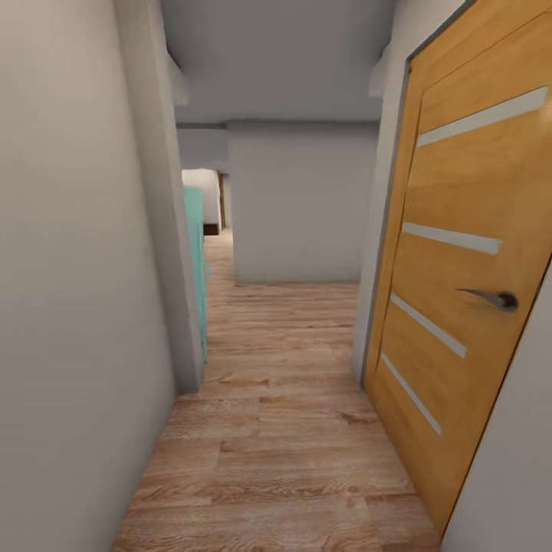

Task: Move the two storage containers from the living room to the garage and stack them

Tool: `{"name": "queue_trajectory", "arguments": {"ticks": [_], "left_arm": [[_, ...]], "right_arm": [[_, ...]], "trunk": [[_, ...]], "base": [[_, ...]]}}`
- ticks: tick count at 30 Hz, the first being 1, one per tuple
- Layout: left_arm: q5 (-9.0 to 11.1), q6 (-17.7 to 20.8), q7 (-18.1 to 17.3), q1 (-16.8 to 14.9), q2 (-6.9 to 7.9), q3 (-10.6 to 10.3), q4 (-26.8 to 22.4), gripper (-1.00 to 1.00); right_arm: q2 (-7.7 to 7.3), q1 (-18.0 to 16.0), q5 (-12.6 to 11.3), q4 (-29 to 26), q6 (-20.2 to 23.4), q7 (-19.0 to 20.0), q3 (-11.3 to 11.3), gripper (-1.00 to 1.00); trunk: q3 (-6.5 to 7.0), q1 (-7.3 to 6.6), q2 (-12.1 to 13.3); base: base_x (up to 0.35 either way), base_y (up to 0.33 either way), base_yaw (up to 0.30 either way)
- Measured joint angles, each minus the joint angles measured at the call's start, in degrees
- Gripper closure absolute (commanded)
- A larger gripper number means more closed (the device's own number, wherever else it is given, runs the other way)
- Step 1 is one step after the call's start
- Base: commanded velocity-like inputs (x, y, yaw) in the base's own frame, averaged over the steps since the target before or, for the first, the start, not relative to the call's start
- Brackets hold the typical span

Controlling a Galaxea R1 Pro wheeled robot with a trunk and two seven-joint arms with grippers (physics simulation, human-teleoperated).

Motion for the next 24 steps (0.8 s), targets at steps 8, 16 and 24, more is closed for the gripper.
{"name": "queue_trajectory", "arguments": {"ticks": [8, 16, 24], "left_arm": [[0.03, 0.01, 0.0, 0.0, -0.01, -0.06, 0.0, -1.0], [0.03, 0.37, 0.0, 0.0, -0.01, -0.08, 0.0, -1.0], [0.09, 0.55, 0.0, 0.0, -0.01, -0.08, 0.0, -1.0]], "right_arm": [[0.08, 0.0, 0.0, 0.0, 0.07, 0.09, -0.03, -1.0], [0.08, 0.0, -0.07, 0.0, 0.09, 0.08, -0.09, -1.0], [0.2, 0.0, -0.01, 0.0, 0.09, 0.08, -0.13, -1.0]], "trunk": [[0.0, 0.0, 0.0], [0.0, 0.0, 0.0], [0.0, 0.0, 0.0]], "base": [[0.322, 0.0, 0.119], [0.322, 0.0, 0.004], [0.322, 0.0, 0.0]]}}
